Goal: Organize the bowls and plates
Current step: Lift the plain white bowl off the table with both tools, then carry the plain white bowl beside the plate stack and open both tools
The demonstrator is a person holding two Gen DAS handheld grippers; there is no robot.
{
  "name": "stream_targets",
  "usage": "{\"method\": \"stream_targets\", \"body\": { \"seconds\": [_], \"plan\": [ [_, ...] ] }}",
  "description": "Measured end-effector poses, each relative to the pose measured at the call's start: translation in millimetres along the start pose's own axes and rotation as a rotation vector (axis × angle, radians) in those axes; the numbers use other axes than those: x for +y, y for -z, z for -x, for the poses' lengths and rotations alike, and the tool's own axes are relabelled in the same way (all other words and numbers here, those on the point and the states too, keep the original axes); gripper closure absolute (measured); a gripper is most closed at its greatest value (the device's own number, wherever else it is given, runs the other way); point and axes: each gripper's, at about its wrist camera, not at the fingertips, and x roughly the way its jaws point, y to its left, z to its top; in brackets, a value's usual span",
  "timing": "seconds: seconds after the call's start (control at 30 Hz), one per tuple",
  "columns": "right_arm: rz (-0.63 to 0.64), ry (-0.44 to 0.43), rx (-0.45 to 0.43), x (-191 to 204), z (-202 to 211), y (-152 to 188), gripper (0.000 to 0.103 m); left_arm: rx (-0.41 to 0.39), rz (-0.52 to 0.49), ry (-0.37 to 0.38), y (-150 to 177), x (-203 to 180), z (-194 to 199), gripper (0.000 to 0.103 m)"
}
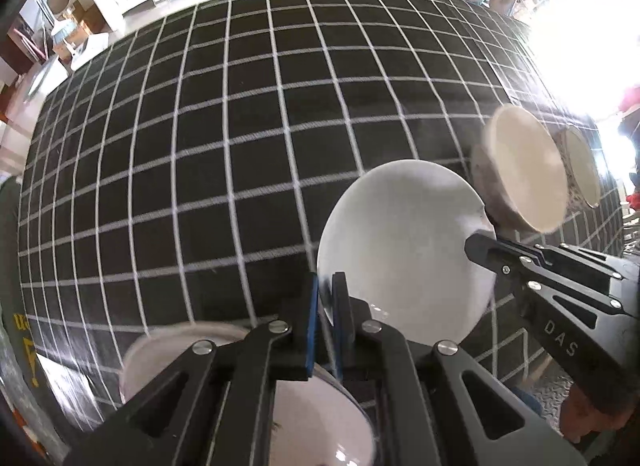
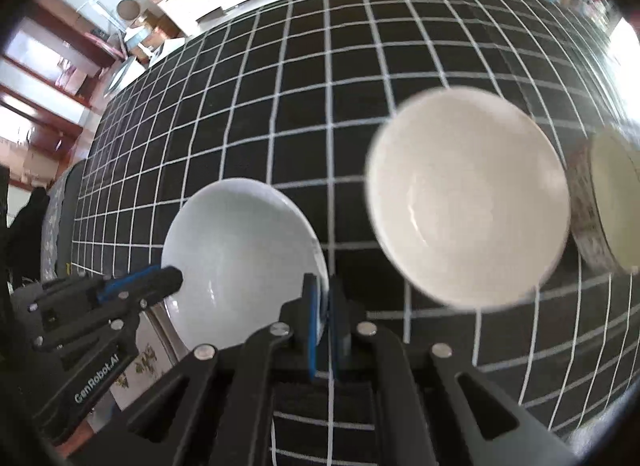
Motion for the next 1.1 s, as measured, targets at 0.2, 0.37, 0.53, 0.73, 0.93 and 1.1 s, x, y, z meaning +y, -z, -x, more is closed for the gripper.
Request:
{"method": "stream_targets", "body": {
  "seconds": [0.2, 0.37, 0.53, 0.73, 0.93, 1.1],
  "plan": [
    [-0.026, -0.025, -0.003, -12, 17, 20, 0.095, -0.01, -0.003, 0.0, 24, -24, 11, 0.098],
    [-0.013, -0.022, -0.01, -9, 32, 38, 0.095, -0.017, 0.01, 0.01, 47, -36, 19, 0.098],
    [0.005, -0.006, -0.006, -2, 33, 58, 0.095, -0.008, 0.017, 0.003, 67, -42, 18, 0.098],
    [-0.03, -0.009, 0.0, -10, 30, 71, 0.095, -0.002, 0.034, 0.032, 79, -48, 11, 0.098],
    [-0.019, 0.038, -0.007, -16, 28, 76, 0.095, 0.002, 0.029, 0.046, 83, -61, -1, 0.098],
    [-0.037, 0.046, 0.003, -21, 22, 77, 0.095, 0.019, 0.043, 0.057, 87, -61, -8, 0.098]
  ]
}}
